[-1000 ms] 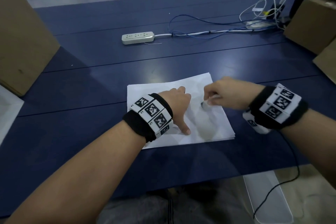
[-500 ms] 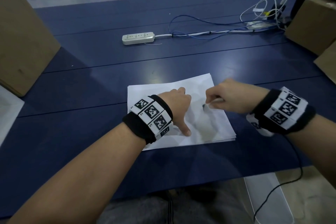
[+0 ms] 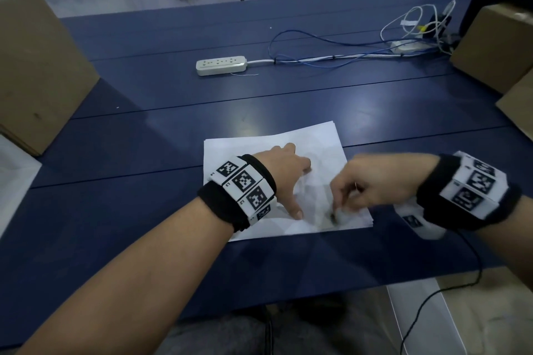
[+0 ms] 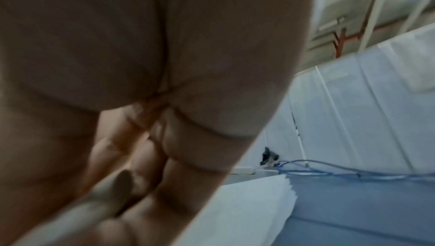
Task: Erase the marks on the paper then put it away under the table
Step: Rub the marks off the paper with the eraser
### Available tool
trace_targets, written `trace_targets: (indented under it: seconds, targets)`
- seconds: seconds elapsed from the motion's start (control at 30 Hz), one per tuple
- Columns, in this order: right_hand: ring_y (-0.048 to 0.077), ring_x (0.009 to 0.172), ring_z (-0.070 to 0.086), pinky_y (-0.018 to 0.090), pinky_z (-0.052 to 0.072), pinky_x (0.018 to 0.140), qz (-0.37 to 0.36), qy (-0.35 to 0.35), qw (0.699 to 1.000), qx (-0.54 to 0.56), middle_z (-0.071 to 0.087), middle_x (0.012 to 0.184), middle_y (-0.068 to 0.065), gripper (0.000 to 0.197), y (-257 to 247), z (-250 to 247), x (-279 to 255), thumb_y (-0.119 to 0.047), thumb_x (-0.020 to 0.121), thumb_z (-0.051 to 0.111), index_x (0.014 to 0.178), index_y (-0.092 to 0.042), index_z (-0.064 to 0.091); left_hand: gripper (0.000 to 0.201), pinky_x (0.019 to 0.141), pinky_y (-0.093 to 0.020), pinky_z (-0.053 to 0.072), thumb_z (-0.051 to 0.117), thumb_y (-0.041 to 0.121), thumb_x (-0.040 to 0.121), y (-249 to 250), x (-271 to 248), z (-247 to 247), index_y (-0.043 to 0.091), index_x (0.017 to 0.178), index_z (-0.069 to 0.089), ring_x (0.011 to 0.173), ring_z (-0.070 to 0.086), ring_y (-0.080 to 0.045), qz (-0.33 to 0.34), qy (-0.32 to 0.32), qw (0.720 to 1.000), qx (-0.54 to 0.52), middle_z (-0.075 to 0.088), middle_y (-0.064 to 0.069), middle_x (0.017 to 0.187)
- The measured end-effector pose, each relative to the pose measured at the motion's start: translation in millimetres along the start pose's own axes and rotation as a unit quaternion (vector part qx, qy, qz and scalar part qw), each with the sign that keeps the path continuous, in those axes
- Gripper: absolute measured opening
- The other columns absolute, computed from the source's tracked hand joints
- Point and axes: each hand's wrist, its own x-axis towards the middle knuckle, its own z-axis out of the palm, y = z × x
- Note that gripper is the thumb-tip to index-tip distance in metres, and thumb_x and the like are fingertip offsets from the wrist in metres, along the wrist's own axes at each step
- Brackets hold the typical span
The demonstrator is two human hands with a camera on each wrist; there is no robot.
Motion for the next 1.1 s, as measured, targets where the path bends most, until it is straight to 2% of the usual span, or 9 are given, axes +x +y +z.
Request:
trace_targets:
  seconds: [0.07, 0.23, 0.4, 0.47, 0.6, 0.8, 0.87, 1.0, 1.1]
  targets:
    - [-0.005, 0.073, 0.061, 0.009, 0.044, 0.068, -0.013, -0.025, 1.0, 0.004, 0.072, 0.081, -0.019, 0.007, -2.9, 5.1, -3.9, -0.025, 0.086, 0.071, 0.091, -0.03, 0.073, 0.097, 0.087, -0.044, 0.051, 0.085, 0.062, 0.056, 0.3, 0.4, 0.1, 0.031, 0.137, 0.043, 0.106, 0.049, -0.024, -0.001, -0.003, 1.0, 0.003, 0.035, 0.001, 0.112]
    - [0.017, 0.094, 0.063, 0.04, 0.053, 0.085, 0.077, 0.144, 0.985, -0.053, 0.072, 0.091, -0.007, 0.016, 17.1, -14.8, 13.9, -0.037, 0.088, 0.062, 0.098, -0.026, 0.069, 0.095, 0.088, -0.042, 0.05, 0.084, 0.061, 0.058, 1.3, -0.5, -0.6, 0.034, 0.139, 0.041, 0.1, 0.046, -0.021, -0.002, -0.003, 1.0, -0.005, 0.035, 0.002, 0.111]
    - [-0.008, 0.071, 0.059, 0.008, 0.043, 0.066, 0.002, 0.027, 0.999, -0.027, 0.071, 0.081, -0.017, 0.009, -1.2, 1.2, -7.5, -0.021, 0.086, 0.068, 0.091, -0.026, 0.073, 0.096, 0.086, -0.043, 0.051, 0.085, 0.062, 0.055, 0.7, 0.4, -1.8, 0.031, 0.137, 0.044, 0.108, 0.049, -0.024, -0.005, -0.008, 1.0, -0.001, 0.036, 0.001, 0.113]
    - [-0.005, 0.074, 0.06, 0.01, 0.044, 0.068, -0.009, 0.006, 1.0, -0.029, 0.073, 0.084, -0.015, 0.009, -4.2, 2.3, -6.8, -0.024, 0.087, 0.069, 0.093, -0.029, 0.073, 0.097, 0.084, -0.041, 0.05, 0.085, 0.062, 0.056, 1.1, 0.8, -1.4, 0.033, 0.138, 0.043, 0.109, 0.049, -0.024, -0.003, -0.007, 1.0, -0.001, 0.034, 0.002, 0.112]
    - [0.014, 0.089, 0.063, 0.037, 0.053, 0.083, 0.06, 0.124, 0.989, -0.061, 0.072, 0.09, -0.008, 0.01, 12.2, -12.6, 15.7, -0.028, 0.09, 0.062, 0.097, -0.029, 0.069, 0.097, 0.082, -0.038, 0.047, 0.083, 0.06, 0.06, 1.5, 0.6, -0.7, 0.039, 0.143, 0.037, 0.111, 0.047, -0.024, 0.001, -0.004, 1.0, -0.008, 0.032, 0.002, 0.11]
    - [-0.007, 0.074, 0.061, 0.007, 0.042, 0.069, 0.002, 0.018, 1.0, -0.011, 0.073, 0.084, -0.018, 0.01, -4.7, 2.5, -7.0, -0.02, 0.086, 0.07, 0.092, -0.028, 0.074, 0.1, 0.087, -0.043, 0.05, 0.085, 0.063, 0.056, -0.2, 1.3, -1.4, 0.037, 0.141, 0.04, 0.111, 0.047, -0.024, -0.002, -0.004, 1.0, -0.009, 0.031, 0.003, 0.109]
    - [-0.003, 0.076, 0.062, 0.011, 0.045, 0.071, 0.0, 0.008, 1.0, -0.02, 0.074, 0.086, -0.016, 0.01, -5.2, 0.7, -4.3, -0.024, 0.086, 0.07, 0.094, -0.029, 0.074, 0.1, 0.088, -0.043, 0.05, 0.085, 0.062, 0.056, 0.9, 1.3, -1.3, 0.037, 0.142, 0.039, 0.112, 0.047, -0.024, -0.002, -0.004, 1.0, -0.007, 0.032, 0.002, 0.11]
    - [0.014, 0.097, 0.057, 0.035, 0.05, 0.087, 0.09, 0.149, 0.982, -0.076, 0.072, 0.097, -0.007, 0.012, 10.9, -15.0, 15.9, -0.026, 0.093, 0.062, 0.101, -0.024, 0.07, 0.099, 0.087, -0.043, 0.05, 0.084, 0.061, 0.058, 2.1, 0.6, -1.1, 0.039, 0.142, 0.038, 0.109, 0.047, -0.023, -0.005, -0.002, 1.0, -0.01, 0.032, 0.003, 0.109]
    - [0.0, 0.085, 0.06, 0.024, 0.048, 0.077, 0.039, 0.145, 0.987, -0.059, 0.073, 0.09, -0.014, 0.006, 12.0, -5.2, 8.7, -0.023, 0.091, 0.064, 0.094, -0.024, 0.069, 0.098, 0.088, -0.045, 0.05, 0.085, 0.061, 0.057, 0.6, 0.5, -1.6, 0.038, 0.141, 0.039, 0.111, 0.047, -0.023, -0.008, -0.003, 1.0, -0.009, 0.033, 0.002, 0.111]
